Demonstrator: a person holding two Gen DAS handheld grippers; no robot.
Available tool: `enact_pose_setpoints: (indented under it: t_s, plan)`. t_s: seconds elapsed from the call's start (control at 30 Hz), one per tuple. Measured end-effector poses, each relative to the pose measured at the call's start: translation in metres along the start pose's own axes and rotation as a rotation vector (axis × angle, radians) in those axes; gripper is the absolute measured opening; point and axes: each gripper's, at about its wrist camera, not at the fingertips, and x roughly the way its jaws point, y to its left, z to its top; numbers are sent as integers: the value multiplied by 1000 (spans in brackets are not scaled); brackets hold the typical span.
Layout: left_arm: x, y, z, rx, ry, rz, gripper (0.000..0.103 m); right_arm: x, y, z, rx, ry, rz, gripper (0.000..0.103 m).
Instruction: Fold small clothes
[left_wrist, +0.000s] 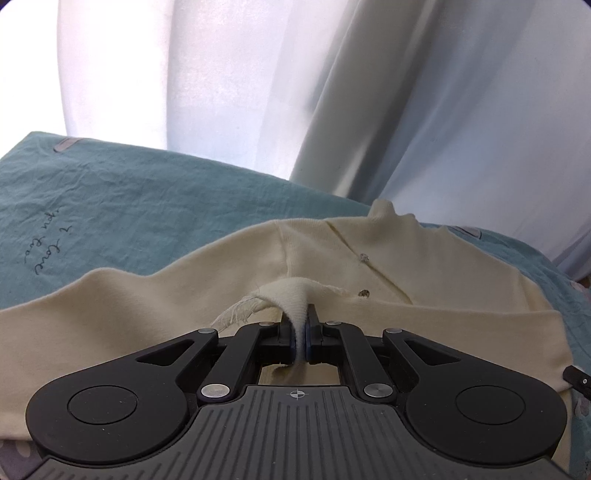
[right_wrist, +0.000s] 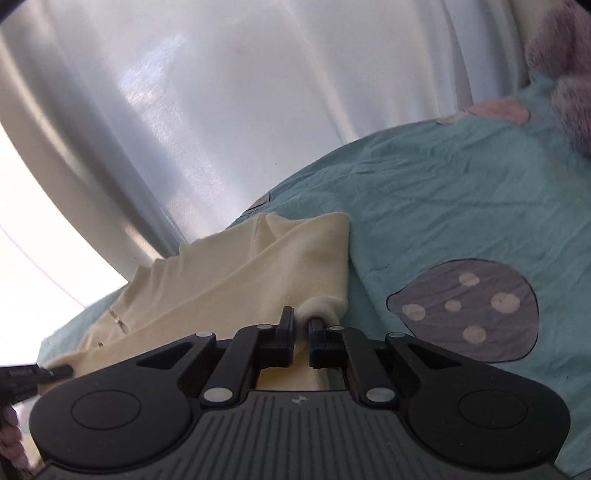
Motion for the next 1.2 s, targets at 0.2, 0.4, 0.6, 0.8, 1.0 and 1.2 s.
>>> enact_pose_setpoints:
  t_s: [0.2, 0.4, 0.6, 0.8, 1.0, 1.2]
  plan:
    - [9, 18, -5, -41, 18, 76, 24, 10, 13, -5, -168, 20, -76, 6]
    - [-11, 37, 1, -87, -41, 120, 32, 6, 6, -1, -148, 47, -15, 6]
    - [-8, 26, -4, -56, -21, 93, 38, 7, 13, -3, -176, 35, -42, 6]
    - [11, 15, -9, -34, 24, 82, 35, 9, 10, -4, -132, 43, -73, 6]
    - [9, 19, -6, -54, 29, 101, 28, -22, 30, 3, -271, 127, -40, 15]
    - [5, 12, -8, -43, 13, 112, 29, -25, 57, 13, -393, 45, -40, 15]
